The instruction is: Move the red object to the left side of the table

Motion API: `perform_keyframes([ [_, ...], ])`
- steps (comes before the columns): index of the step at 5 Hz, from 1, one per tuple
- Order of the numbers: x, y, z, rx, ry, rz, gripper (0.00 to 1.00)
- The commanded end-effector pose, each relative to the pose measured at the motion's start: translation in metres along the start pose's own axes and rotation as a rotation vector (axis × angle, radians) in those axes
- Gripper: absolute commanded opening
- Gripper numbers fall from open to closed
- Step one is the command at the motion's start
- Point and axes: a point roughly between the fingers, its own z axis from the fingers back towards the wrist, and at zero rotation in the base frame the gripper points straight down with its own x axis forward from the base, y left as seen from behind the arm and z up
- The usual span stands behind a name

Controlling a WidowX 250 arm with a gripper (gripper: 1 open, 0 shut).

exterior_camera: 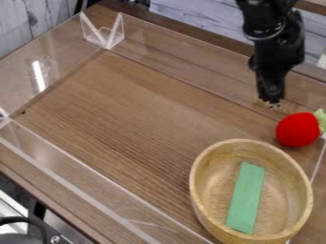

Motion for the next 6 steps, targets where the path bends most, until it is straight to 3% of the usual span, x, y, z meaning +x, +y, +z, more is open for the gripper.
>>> perform_keyframes([
  [1,0.024,0.004,0.006,-0.008,-0.058,-0.061,1.0],
  [3,0.014,0.0,-0.014,-0.038,-0.063,-0.01,1.0],
  [5,0.004,0.0,-0.053,-0.11,-0.078,-0.055,1.0],
  [6,-0.003,0.002,-0.051,-0.105,-0.074,-0.028,0.0],
])
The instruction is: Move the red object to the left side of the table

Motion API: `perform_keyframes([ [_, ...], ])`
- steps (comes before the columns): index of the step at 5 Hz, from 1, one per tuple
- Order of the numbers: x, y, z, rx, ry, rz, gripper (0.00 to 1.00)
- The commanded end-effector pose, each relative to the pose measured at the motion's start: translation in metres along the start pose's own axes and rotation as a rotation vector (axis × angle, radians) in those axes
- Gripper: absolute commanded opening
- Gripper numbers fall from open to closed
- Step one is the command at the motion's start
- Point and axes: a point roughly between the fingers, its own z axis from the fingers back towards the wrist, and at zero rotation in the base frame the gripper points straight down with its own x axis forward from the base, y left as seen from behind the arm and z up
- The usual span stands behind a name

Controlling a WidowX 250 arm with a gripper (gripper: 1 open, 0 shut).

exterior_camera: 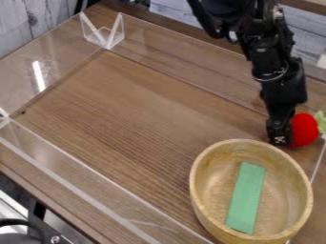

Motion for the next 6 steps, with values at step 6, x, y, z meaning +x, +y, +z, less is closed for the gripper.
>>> perform_keyframes([
  [6,-0.074,-0.024,0.146,0.054,0.095,0.063,0.0],
])
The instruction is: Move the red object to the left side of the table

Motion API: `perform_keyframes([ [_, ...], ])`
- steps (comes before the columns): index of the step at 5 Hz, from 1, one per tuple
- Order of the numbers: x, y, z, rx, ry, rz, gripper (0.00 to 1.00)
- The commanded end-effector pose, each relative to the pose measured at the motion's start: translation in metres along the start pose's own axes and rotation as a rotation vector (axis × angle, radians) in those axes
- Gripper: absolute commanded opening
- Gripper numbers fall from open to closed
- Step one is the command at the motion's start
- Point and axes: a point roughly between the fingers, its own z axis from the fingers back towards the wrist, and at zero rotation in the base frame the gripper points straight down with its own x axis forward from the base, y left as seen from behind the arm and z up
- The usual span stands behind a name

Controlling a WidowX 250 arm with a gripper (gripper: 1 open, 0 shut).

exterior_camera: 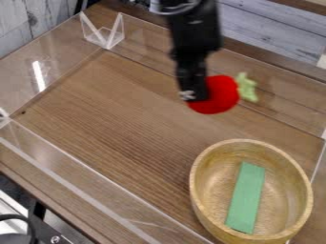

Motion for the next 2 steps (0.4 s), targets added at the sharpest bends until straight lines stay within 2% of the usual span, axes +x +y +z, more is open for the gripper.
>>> perform_keyframes([
  [1,-0.025,-0.005,0.015,-0.005,-0.001,-0.039,0.0],
  [2,-0.047,-0.018,0.015,-0.051,0.011,-0.094,0.0],
])
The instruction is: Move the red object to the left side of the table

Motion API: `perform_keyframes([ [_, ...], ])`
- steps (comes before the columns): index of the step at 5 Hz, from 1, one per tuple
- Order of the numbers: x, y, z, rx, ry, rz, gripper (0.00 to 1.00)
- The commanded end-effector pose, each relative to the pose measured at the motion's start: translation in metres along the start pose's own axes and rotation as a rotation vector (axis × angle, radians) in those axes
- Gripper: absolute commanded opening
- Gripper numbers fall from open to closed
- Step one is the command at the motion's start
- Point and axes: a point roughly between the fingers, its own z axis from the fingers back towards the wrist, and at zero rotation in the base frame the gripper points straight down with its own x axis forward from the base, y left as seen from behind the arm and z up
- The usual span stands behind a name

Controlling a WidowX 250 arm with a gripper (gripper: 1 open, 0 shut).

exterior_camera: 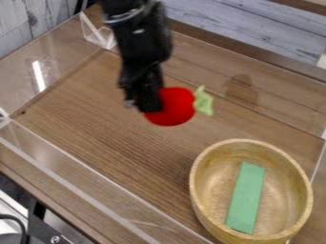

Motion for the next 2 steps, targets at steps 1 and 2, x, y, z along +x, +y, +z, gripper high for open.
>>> perform_keyframes([
  [1,-0.017,-0.012,0.006,-0.007,0.001,-0.093,0.0],
  [2,-0.036,-0.032,0.007,-0.039,0.011,-0.106,0.0],
])
